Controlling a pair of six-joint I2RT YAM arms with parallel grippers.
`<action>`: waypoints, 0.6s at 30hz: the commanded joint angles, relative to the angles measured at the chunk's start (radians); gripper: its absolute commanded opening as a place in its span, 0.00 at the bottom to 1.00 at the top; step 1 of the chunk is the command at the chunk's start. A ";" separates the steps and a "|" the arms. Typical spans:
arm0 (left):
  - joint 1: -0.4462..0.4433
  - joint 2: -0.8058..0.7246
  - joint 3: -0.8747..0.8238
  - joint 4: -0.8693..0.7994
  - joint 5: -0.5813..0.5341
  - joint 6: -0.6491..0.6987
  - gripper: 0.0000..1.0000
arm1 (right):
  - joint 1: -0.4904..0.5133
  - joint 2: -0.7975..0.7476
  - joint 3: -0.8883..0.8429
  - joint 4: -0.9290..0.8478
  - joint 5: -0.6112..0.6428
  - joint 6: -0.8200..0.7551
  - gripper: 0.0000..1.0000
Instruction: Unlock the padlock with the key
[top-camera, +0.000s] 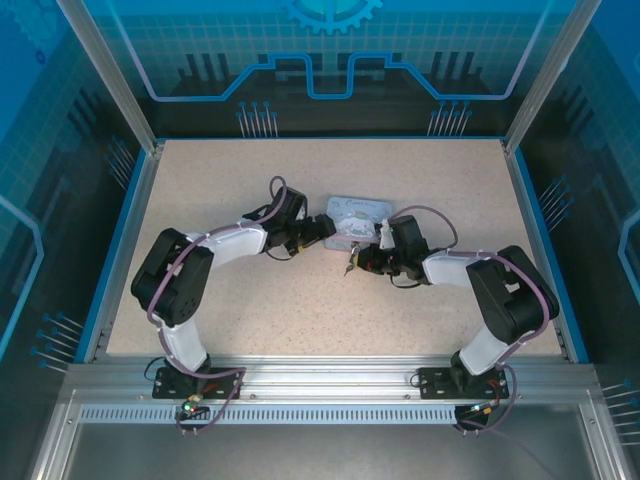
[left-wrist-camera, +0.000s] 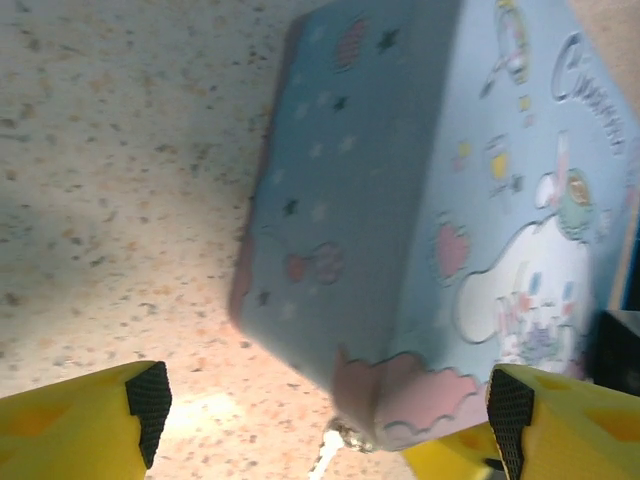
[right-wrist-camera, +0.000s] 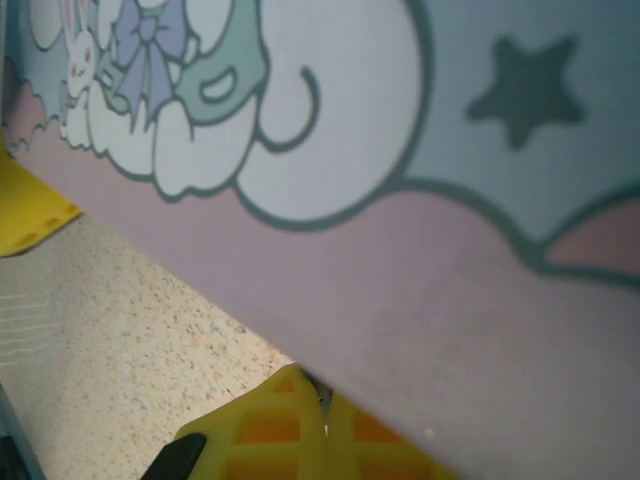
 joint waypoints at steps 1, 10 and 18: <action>-0.019 0.014 0.041 -0.072 -0.083 0.074 0.86 | -0.012 -0.006 -0.036 0.016 -0.035 0.098 0.00; -0.022 0.073 0.172 -0.156 -0.141 0.139 0.90 | -0.021 -0.018 -0.053 0.025 -0.036 0.139 0.00; -0.052 0.119 0.173 -0.191 -0.166 0.146 0.89 | -0.028 0.034 -0.102 0.189 -0.029 0.314 0.00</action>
